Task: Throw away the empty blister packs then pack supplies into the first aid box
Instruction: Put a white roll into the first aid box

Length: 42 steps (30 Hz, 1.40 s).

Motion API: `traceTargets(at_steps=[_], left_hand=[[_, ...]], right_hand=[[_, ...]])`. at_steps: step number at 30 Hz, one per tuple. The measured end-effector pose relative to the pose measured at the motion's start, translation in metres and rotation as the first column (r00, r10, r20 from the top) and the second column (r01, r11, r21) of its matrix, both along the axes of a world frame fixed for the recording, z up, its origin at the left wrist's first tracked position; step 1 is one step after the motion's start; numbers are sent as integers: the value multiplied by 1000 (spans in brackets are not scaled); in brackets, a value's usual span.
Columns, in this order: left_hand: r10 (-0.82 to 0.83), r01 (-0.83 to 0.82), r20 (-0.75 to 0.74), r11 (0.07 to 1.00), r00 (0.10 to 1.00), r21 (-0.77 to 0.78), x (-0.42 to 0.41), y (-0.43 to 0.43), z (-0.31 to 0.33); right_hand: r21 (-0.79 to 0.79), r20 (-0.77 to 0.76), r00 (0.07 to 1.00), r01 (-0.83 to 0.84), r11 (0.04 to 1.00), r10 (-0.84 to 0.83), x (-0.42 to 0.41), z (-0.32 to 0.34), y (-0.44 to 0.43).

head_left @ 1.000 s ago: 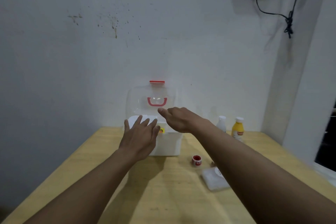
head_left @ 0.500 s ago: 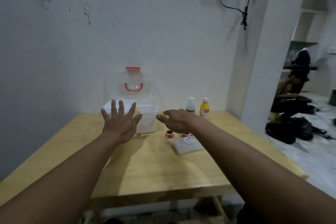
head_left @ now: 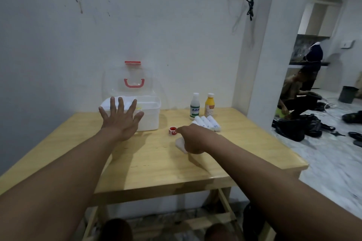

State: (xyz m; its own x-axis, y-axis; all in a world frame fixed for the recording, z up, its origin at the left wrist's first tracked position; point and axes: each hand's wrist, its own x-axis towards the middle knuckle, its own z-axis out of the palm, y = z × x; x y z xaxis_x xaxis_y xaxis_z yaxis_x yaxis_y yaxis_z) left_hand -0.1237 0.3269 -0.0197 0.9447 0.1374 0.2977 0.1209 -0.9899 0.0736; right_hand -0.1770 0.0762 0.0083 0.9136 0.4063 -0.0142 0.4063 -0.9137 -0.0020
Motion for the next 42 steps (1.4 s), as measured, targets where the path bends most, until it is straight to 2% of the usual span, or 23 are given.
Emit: traceTargets(at_steps=[4, 13, 17, 20, 22, 27, 35, 38, 42], left_hand=[[-4, 4, -3, 1000, 1000, 1, 0, 1, 1], [-1, 1, 13, 1000, 1000, 18, 0, 2, 1], [-9, 9, 34, 1000, 999, 12, -3, 0, 4], [-8, 6, 70, 1000, 998, 28, -4, 1, 7], [-6, 4, 91, 1000, 996, 29, -4, 5, 8], [8, -4, 151, 1000, 989, -30, -3, 21, 15], [14, 1, 168, 996, 986, -90, 5, 48, 15], [-16, 29, 144, 996, 989, -88, 6, 53, 10], [-39, 55, 163, 994, 986, -97, 7, 56, 3]], right_hand=[[-34, 33, 999, -8, 999, 10, 1, 8, -2], [-117, -102, 993, -74, 990, 62, 5, 22, -14], [-42, -137, 989, -65, 997, 58, 17, 13, -16], [-66, -53, 999, -4, 998, 1, 25, 10, -16], [-50, -52, 999, -11, 999, 9, 27, 18, -16], [150, -9, 998, -55, 987, 57, 32, 58, -13], [297, 105, 993, -86, 951, 57, 75, 105, 23], [286, 137, 988, -101, 953, 64, 94, 112, 44], [168, 156, 983, -127, 977, 101, 109, 111, 69]])
